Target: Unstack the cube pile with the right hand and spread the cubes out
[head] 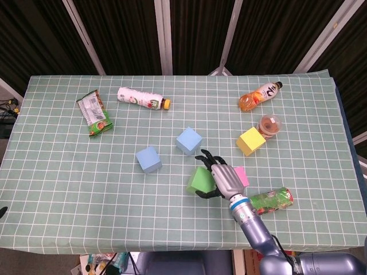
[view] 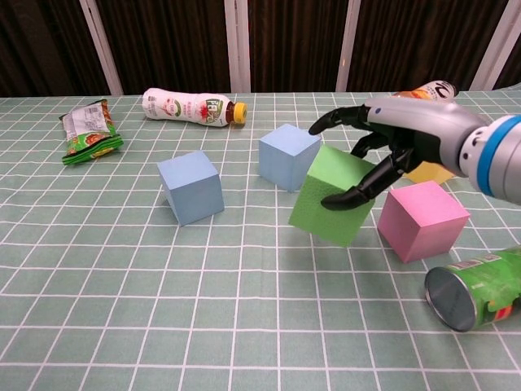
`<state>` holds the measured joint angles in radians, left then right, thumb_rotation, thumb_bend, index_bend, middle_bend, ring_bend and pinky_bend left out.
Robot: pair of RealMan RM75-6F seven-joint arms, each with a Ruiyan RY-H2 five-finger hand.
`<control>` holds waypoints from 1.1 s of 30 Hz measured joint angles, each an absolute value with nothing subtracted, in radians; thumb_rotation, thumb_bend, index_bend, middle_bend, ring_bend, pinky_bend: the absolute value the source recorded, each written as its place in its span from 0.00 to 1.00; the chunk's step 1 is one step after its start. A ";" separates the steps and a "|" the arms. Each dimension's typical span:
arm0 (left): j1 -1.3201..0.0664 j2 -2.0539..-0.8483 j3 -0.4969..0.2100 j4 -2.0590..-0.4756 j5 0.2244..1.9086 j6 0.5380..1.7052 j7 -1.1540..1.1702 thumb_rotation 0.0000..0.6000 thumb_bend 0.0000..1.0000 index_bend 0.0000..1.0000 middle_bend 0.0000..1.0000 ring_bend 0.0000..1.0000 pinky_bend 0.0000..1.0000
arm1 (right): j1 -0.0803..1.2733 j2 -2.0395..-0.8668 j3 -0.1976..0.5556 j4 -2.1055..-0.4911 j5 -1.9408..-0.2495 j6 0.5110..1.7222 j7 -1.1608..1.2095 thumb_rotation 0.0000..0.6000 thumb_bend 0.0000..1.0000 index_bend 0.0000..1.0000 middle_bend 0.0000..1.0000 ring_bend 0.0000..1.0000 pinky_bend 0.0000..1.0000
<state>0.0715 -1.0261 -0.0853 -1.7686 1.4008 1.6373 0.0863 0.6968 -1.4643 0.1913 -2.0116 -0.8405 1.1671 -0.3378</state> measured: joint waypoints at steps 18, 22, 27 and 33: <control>0.071 -1.027 -0.088 -1.767 1.397 1.639 0.085 1.00 0.15 0.21 0.04 0.00 0.00 | 0.695 -1.526 0.124 -1.965 -0.907 1.147 -0.423 1.00 0.10 0.07 0.00 0.20 0.02; 0.072 -1.028 -0.090 -1.766 1.396 1.640 0.084 1.00 0.15 0.21 0.04 0.00 0.00 | 0.698 -1.513 0.123 -1.986 -0.909 1.146 -0.438 1.00 0.10 0.06 0.00 0.20 0.02; 0.072 -1.026 -0.090 -1.765 1.395 1.639 0.078 1.00 0.15 0.21 0.04 0.00 0.00 | 0.685 -1.465 0.139 -2.036 -0.934 1.172 -0.427 1.00 0.10 0.05 0.00 0.19 0.02; 0.073 -1.022 -0.091 -1.764 1.393 1.639 0.067 1.00 0.15 0.21 0.04 0.00 0.00 | 0.620 -1.359 0.176 -2.069 -1.017 1.280 -0.350 1.00 0.09 0.05 0.00 0.19 0.02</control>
